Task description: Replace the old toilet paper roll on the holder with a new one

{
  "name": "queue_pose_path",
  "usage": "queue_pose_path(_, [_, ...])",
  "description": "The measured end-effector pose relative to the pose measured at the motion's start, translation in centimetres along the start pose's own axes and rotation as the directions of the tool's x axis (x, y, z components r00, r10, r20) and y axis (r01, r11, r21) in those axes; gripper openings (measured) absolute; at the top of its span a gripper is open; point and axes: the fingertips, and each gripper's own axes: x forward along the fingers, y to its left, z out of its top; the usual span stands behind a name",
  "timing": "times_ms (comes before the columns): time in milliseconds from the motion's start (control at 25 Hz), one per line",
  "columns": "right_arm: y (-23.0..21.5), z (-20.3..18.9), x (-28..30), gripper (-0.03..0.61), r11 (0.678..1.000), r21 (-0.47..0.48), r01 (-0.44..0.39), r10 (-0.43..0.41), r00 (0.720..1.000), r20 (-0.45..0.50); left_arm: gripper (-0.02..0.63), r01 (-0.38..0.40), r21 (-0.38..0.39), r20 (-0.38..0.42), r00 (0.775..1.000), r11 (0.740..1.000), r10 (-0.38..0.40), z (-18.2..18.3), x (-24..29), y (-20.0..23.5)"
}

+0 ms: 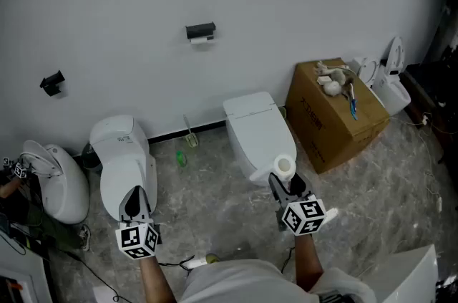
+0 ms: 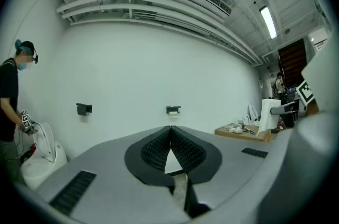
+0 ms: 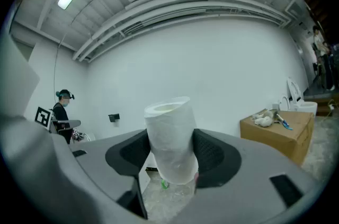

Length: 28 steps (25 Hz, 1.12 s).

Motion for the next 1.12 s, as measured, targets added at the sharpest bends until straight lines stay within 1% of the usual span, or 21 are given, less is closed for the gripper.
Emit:
queue_pose_path(120, [0.1,0.0,0.4,0.259,1.0,0.018,-0.002,0.002,1.0,0.001,0.02,0.017,0.011,0.001,1.0,1.0,-0.017,0.2,0.7,-0.3])
queue_pose_path(280, [0.2,0.1,0.7,0.259,0.999,-0.037,-0.004,0.004,1.0,-0.014,0.02,0.015,0.027,-0.01,1.0,1.0,-0.015,0.1,1.0,-0.5])
queue_pose_path(440, [0.2,-0.3,0.8,0.259,0.999,-0.051,-0.009,0.008,1.0,-0.021,0.021,0.008,0.027,-0.012,1.0,1.0,-0.008,-0.3,0.9,-0.6])
queue_pose_path(680, [0.2,-0.6,0.4,0.259,0.999,-0.031,-0.014,0.014,1.0,-0.023,0.02,0.007,0.012,-0.007,1.0,1.0,-0.007,-0.4,0.6,-1.0])
queue_pose_path(1120, [1.3,-0.2,-0.8,0.262,0.998,-0.025,-0.053,0.053,0.999,-0.008,0.021,0.022,0.028,-0.007,1.0,0.999,-0.022,0.1,-0.2,-2.6])
